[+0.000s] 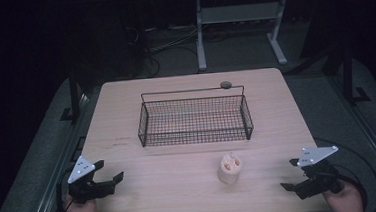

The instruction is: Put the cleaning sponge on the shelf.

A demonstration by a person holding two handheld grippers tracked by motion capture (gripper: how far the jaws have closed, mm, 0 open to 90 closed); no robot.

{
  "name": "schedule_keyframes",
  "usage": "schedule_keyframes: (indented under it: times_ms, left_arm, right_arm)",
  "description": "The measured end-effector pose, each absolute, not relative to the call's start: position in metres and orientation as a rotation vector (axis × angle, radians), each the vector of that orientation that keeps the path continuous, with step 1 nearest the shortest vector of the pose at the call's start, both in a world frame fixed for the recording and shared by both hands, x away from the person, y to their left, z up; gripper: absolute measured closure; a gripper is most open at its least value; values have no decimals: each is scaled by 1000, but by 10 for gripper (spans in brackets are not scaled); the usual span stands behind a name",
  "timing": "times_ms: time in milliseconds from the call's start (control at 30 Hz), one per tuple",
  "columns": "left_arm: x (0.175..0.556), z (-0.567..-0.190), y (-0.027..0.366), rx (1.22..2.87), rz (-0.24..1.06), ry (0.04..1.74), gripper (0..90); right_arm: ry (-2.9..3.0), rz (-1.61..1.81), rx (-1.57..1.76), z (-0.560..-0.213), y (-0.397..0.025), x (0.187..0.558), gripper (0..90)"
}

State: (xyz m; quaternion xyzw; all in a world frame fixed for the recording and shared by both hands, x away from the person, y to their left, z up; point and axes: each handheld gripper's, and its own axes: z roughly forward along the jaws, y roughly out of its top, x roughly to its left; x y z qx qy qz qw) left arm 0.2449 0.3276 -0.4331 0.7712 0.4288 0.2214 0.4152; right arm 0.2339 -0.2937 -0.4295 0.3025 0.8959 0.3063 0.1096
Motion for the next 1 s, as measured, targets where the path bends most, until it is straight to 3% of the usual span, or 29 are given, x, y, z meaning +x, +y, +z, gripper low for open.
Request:
schedule_keyframes:
  times_ms: [1000]
  left_arm:
    - [244,-433,329,1937,555,1077,138]
  right_arm:
    - [2742,847,672,-385,-230,251,160]
